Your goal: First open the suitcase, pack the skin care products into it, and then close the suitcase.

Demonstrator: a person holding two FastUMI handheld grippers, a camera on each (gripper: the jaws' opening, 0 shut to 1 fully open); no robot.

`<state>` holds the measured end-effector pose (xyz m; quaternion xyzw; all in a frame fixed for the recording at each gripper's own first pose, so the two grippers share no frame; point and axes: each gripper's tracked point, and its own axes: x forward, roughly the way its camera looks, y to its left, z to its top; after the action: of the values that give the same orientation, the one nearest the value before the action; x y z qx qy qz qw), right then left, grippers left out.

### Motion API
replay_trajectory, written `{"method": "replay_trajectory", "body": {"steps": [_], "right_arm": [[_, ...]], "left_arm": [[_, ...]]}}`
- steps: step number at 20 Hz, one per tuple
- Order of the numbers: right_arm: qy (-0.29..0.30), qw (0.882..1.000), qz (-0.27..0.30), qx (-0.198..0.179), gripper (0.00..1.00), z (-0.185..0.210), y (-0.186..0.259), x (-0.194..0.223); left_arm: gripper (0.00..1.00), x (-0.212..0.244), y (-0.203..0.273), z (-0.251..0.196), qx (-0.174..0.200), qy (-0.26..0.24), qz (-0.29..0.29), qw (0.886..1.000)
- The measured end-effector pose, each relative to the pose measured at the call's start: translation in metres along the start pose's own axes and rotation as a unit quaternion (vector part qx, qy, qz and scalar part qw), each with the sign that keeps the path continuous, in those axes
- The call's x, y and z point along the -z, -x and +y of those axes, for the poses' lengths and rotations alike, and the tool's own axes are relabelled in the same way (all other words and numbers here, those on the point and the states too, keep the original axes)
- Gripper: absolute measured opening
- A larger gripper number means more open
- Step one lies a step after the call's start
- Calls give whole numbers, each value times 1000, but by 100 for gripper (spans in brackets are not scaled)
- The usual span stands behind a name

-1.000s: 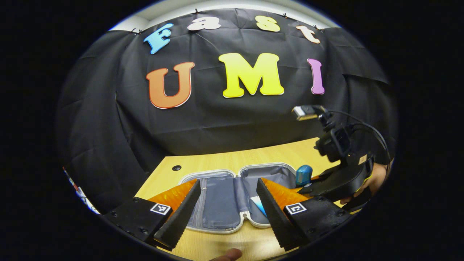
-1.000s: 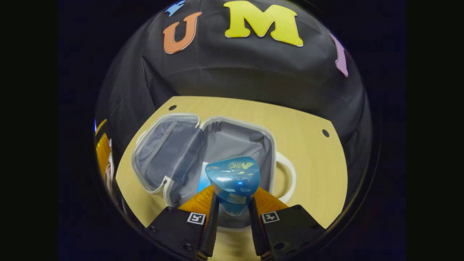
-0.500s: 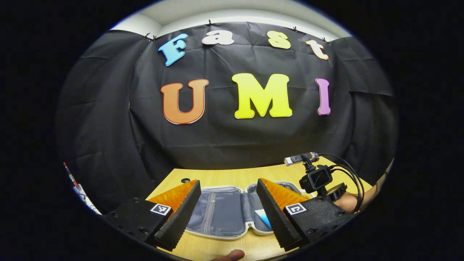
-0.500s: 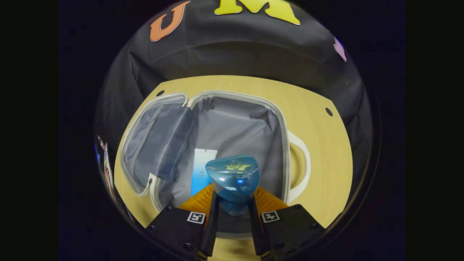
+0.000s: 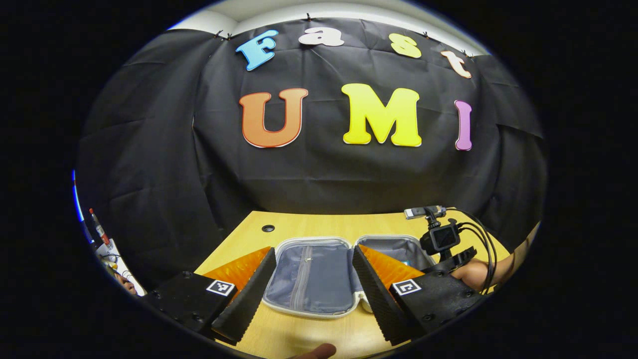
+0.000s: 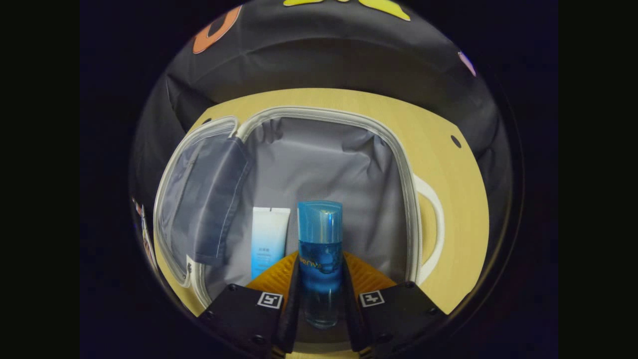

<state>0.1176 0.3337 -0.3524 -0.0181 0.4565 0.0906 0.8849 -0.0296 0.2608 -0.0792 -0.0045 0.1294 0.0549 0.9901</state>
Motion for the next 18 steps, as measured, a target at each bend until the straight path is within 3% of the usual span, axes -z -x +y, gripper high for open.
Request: {"method": "replay_trajectory", "body": {"steps": [8,10,12,14,15,18], "right_arm": [[-6,1000,20,12,40,-5,0,2],[-17,1000,12,0,43,-1,9,-6],[-22,1000,-1,-7,44,-3,28,-15],[-24,999,-30,-28,49,2,57,-29],[-22,998,-51,-34,56,0,76,-37],[3,990,-141,-14,76,-24,140,-67]], "left_arm": [[99,19,-4,51,-28,14,35,999],[99,23,-11,62,-14,26,39,999],[99,26,-21,86,-25,42,44,998],[99,35,-36,103,-22,80,52,995],[99,40,-44,109,-12,106,58,993],[98,72,-74,129,1,186,79,979]]}}
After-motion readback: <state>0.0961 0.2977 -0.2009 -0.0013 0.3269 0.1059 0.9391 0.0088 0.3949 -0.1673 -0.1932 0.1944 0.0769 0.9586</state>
